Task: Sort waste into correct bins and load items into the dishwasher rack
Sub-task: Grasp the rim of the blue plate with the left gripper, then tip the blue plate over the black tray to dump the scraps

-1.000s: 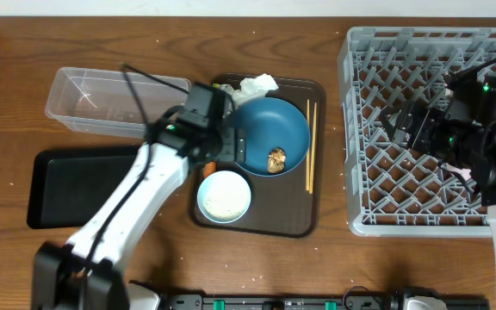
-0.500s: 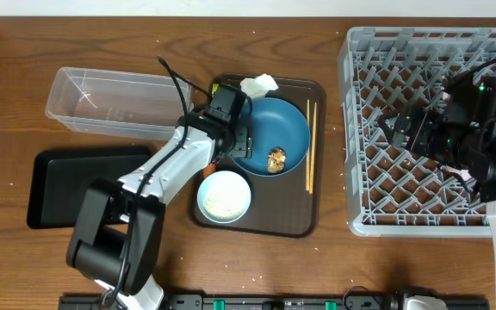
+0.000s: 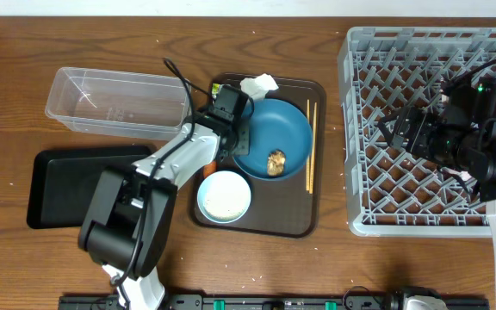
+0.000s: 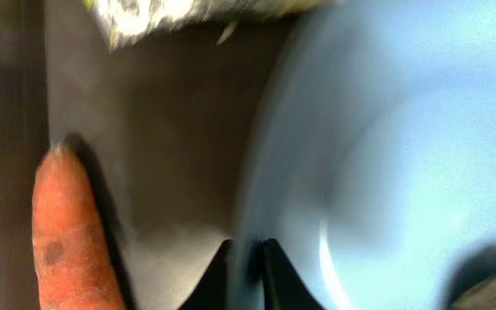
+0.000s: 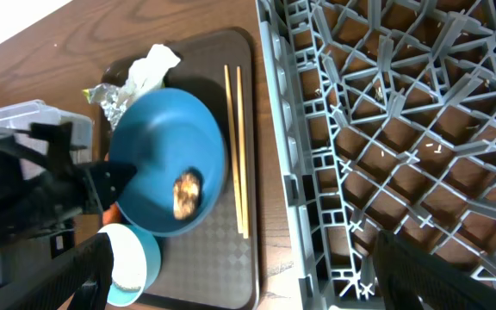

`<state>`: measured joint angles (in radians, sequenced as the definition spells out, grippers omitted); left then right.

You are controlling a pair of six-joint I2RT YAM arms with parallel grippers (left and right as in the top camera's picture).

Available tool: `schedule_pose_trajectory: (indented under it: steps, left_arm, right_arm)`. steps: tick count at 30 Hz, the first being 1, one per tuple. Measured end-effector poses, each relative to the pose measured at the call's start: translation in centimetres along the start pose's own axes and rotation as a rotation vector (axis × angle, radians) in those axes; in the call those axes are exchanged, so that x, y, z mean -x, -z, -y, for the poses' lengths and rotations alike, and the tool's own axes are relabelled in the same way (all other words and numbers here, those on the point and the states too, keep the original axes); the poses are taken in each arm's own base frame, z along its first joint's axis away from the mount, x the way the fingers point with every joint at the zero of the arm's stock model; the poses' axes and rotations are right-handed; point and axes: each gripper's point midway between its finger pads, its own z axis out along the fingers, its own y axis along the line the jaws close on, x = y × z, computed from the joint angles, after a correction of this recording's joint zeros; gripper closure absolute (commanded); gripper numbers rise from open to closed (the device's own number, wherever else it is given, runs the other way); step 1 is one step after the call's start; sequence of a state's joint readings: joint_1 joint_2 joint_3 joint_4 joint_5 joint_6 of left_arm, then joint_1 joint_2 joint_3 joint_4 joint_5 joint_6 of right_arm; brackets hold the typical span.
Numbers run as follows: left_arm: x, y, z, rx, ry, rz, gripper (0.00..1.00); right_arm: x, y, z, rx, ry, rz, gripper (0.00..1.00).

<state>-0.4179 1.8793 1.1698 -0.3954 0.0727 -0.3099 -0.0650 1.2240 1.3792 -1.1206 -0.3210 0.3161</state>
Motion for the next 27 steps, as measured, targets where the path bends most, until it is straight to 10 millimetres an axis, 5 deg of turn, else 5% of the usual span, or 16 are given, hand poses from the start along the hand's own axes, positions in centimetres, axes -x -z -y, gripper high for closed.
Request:
schedule_pose_trajectory:
  steps: [6, 13, 19, 27]
  left_arm:
    - [-0.5, 1.4, 0.2, -0.007, -0.001, -0.015, 0.94]
    - [0.1, 9.2, -1.0, -0.02, 0.032, 0.069, 0.94]
    - [-0.6, 17.0, -6.1, 0.015, 0.149, 0.148, 0.94]
    - [-8.2, 25.0, -17.5, 0.464, 0.351, 0.123, 0.94]
  right_arm:
    - [0.0, 0.0, 0.0, 0.0, 0.008, -0.001, 0.1]
    - [0.1, 0.0, 0.0, 0.001, 0.023, 0.004, 0.1]
    - [0.1, 0.0, 0.0, -0.001, 0.037, 0.003, 0.09]
    - [0.1, 0.0, 0.1, -0.004, 0.044, 0.004, 0.09]
